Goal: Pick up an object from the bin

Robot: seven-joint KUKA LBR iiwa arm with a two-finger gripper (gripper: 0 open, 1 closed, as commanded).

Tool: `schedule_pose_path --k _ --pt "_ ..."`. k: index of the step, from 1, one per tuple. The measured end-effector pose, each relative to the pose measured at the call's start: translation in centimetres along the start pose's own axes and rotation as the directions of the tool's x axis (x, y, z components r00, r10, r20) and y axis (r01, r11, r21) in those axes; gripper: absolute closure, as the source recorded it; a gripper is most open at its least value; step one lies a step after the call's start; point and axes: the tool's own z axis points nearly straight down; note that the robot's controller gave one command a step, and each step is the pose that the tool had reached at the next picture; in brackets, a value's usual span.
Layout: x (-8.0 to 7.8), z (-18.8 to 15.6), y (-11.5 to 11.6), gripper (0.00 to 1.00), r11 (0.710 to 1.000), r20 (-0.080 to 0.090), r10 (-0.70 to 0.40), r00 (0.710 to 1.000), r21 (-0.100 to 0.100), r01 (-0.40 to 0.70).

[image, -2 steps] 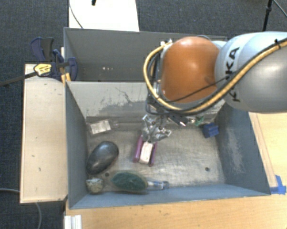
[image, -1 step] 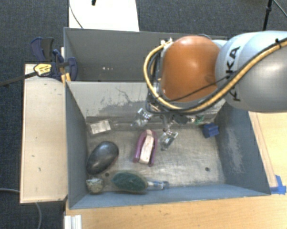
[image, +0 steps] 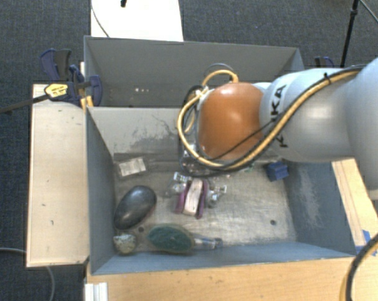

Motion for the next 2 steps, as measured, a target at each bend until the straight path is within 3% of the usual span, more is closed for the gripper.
schedule_pose_path --k 1,2 --pt "0.0 -0.1 -0.1 1.00 1.000 0.001 0.003 1.000 0.002 -0.003" --pt "7.5 -17.6 -3.6 1.00 0.981 0.000 -0.194 0.981 0.010 0.194"
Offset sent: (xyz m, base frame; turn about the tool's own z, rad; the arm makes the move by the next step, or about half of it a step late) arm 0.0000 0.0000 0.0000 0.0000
